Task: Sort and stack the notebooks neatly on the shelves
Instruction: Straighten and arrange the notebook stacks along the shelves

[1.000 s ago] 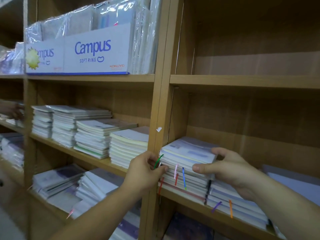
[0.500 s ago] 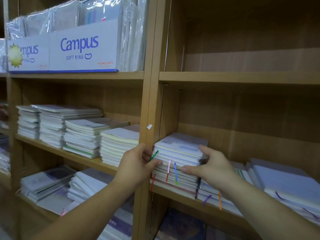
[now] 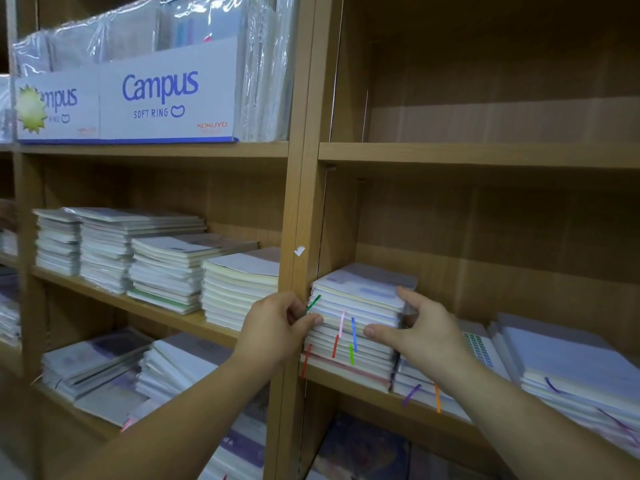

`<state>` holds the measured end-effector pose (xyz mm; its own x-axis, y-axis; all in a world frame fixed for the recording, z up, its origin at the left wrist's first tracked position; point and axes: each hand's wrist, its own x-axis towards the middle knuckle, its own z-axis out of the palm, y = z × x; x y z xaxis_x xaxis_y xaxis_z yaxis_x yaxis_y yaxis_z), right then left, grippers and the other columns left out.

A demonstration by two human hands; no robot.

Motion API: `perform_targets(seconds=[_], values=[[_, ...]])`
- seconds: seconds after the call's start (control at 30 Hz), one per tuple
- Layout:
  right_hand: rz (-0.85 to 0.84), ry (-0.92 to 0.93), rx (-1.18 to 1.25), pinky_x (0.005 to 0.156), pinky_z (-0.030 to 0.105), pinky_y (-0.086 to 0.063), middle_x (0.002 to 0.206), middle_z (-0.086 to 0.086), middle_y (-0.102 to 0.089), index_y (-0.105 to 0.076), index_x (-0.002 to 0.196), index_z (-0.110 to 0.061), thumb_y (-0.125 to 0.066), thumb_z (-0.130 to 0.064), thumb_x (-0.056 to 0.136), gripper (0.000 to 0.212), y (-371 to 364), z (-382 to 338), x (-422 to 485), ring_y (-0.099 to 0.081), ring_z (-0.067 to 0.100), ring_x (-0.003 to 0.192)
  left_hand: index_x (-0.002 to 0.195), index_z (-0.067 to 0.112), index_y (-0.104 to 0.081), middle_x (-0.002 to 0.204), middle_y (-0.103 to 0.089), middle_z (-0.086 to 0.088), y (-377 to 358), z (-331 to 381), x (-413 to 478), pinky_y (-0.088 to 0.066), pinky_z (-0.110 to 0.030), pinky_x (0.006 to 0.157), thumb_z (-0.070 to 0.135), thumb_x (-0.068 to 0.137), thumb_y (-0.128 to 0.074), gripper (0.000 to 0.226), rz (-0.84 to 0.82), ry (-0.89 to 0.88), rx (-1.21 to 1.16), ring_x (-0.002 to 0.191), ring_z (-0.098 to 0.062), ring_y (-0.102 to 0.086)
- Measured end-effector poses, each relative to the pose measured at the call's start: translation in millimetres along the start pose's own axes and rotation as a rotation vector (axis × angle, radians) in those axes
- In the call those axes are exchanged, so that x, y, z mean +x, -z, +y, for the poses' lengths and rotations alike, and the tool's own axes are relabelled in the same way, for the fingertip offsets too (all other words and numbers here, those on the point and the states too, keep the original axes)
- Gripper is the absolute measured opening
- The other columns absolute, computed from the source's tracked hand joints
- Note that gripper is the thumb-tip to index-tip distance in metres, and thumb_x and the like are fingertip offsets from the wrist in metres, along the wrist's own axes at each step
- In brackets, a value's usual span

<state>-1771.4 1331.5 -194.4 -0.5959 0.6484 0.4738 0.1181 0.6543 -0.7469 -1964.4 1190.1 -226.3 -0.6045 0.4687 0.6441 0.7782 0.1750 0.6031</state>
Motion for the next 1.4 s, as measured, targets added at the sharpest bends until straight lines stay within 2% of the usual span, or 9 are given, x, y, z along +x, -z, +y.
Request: perform_targets(seconds=[0.33,0.43,0.5,0.63,0.7,1.03,1.2,1.3,1.4], values=[[-0.025,-0.044,0.002,0.108,0.042,-0.047,0.149,-0.007,-0.052,-0.034,0.156,-0.031,-0.097,-0.044,0.058,0.117,1,7,0,-0.052,0.018,0.133,0.071,0.028,-0.056,0.075,-0.058,0.009,2,2,4,-0.048,-0.026,0.061,0.054,0.083,-0.076,0.035,-0.028,-0.042,0.162,0.073,-0.008,-0.056],[-0.039,-0.066,0.083,0.093,0.029,-0.053,0.124,-0.015,-0.064,-0.052,0.137,-0.037,-0.098,-0.036,0.059,0.091,3,9,6,-0.061,0.008,0.112,0.083,0.033,-0.052,0.088,-0.049,0.016,9,9,4,-0.039,-0.016,0.064,0.052,0.085,-0.073,0.028,-0.004,-0.253,0.304,0.082,-0.005,-0.049],[-0.07,-0.096,0.211,0.085,0.025,-0.055,0.108,-0.015,-0.069,-0.059,0.119,-0.04,-0.098,-0.04,0.06,0.07,7,7,8,-0.065,0.001,0.099,0.105,0.032,-0.059,0.103,-0.048,0.017,12,18,7,-0.04,-0.015,0.075,0.051,0.088,-0.071,0.028,0.037,-0.454,0.301,0.092,-0.004,-0.047],[-0.047,-0.143,0.299,0.098,0.041,-0.056,0.126,-0.008,-0.071,-0.061,0.135,-0.026,-0.09,-0.065,0.058,0.091,8,17,13,-0.067,0.013,0.116,0.133,0.027,-0.063,0.139,-0.057,0.007,12,26,22,-0.041,-0.034,0.106,0.05,0.102,-0.048,0.041,0.009,-0.652,0.383,0.125,-0.012,-0.052],[-0.003,-0.13,0.266,0.102,0.043,-0.054,0.134,-0.01,-0.065,-0.057,0.14,-0.025,-0.088,-0.075,0.051,0.107,6,20,13,-0.063,0.014,0.122,0.128,0.03,-0.066,0.134,-0.064,0.01,12,22,24,-0.036,-0.038,0.111,0.046,0.105,-0.042,0.037,-0.026,-0.695,0.452,0.123,-0.008,-0.057],[-0.047,-0.171,0.239,0.102,0.042,-0.054,0.138,-0.006,-0.061,-0.055,0.142,-0.02,-0.084,-0.076,0.054,0.108,13,18,17,-0.062,0.012,0.122,0.119,0.033,-0.068,0.103,-0.061,0.012,-7,35,23,-0.032,-0.037,0.096,0.047,0.098,-0.051,0.03,0.042,-0.576,0.545,0.1,-0.013,-0.056],[-0.078,-0.358,0.464,0.088,0.04,-0.061,0.109,0.01,-0.073,-0.072,0.114,-0.014,-0.068,-0.05,0.091,0.043,31,5,20,-0.076,0.027,0.092,0.127,0.037,-0.065,0.126,-0.056,0.011,-6,39,21,-0.027,-0.035,0.1,0.045,0.103,-0.047,0.031,-0.052,-0.486,0.479,0.121,-0.014,-0.048],[-0.03,-0.38,0.405,0.073,0.037,-0.062,0.092,0.014,-0.072,-0.072,0.109,-0.009,-0.073,-0.048,0.089,0.043,30,3,24,-0.072,0.029,0.078,0.134,0.037,-0.057,0.144,-0.05,0.009,-7,42,15,-0.029,-0.038,0.102,0.045,0.106,-0.041,0.033,-0.077,-0.451,0.489,0.131,-0.016,-0.043],[-0.035,-0.389,0.398,0.062,0.035,-0.057,0.075,0.015,-0.07,-0.069,0.105,-0.004,-0.082,-0.039,0.084,0.042,30,-2,26,-0.067,0.029,0.065,0.134,0.039,-0.052,0.136,-0.055,0.014,-9,45,17,-0.03,-0.036,0.099,0.048,0.104,-0.042,0.032,-0.106,-0.438,0.495,0.125,-0.014,-0.045]])
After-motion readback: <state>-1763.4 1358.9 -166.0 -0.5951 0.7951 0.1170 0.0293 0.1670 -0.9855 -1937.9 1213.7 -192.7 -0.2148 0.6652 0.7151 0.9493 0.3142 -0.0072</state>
